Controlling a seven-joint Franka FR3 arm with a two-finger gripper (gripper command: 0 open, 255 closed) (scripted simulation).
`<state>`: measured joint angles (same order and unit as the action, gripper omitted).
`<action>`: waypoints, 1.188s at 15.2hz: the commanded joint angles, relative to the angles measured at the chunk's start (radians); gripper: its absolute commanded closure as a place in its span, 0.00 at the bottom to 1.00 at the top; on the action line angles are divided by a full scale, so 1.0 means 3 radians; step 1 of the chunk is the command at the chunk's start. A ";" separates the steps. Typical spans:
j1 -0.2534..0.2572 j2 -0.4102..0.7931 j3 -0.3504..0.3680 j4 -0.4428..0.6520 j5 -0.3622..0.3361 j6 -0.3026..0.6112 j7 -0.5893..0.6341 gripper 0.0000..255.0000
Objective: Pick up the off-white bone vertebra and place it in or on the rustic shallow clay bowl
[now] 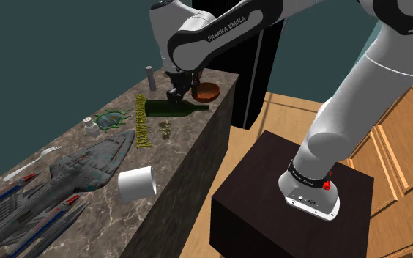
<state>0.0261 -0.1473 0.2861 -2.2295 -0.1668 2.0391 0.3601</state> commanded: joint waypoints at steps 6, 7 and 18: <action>0.0097 0.0954 0.0133 0.0650 -0.0425 0.0138 0.0505 0.00; 0.0126 0.1093 0.0136 0.0761 -0.0489 0.0139 0.0570 0.00; 0.0245 0.1741 0.0058 0.1083 -0.0798 0.0363 0.0831 0.00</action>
<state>0.1013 0.3718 0.3058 -1.8959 -0.4023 2.1358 0.6073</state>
